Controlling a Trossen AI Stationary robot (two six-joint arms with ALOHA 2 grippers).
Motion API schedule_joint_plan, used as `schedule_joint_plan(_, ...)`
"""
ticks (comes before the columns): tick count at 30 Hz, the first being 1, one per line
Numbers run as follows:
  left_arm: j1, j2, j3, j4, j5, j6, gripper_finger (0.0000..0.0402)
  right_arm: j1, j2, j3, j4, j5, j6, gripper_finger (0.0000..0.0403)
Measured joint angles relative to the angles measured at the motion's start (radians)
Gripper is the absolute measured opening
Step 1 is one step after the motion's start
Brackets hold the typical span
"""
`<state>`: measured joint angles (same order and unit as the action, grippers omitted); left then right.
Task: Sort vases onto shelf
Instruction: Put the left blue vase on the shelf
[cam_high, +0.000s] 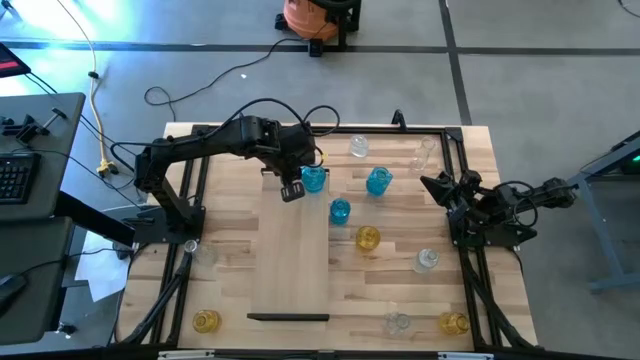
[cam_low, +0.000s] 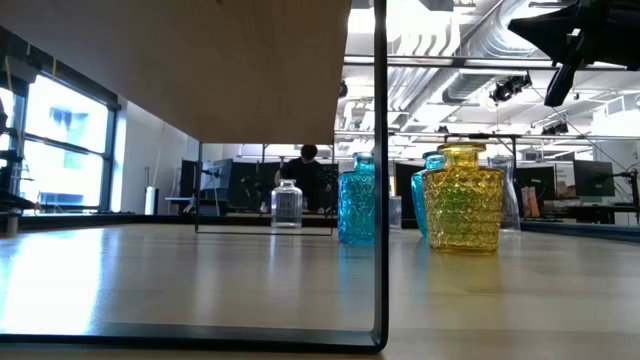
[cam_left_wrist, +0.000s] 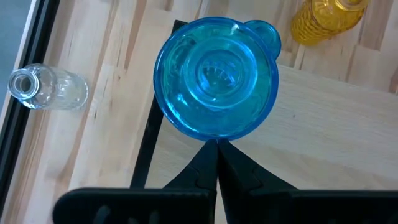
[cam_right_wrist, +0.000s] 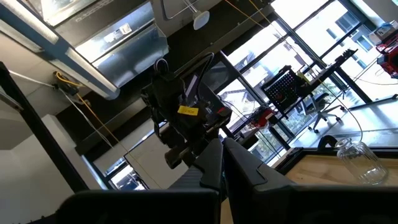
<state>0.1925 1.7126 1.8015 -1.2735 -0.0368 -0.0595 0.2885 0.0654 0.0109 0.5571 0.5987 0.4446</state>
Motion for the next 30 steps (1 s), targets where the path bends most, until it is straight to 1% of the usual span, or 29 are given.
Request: schedule_joint_plan(30,0.0,0.0,0.0,0.073,0.0,-0.044,0.0,0.0,0.0,0.0,0.0,0.0,0.001,0.0)
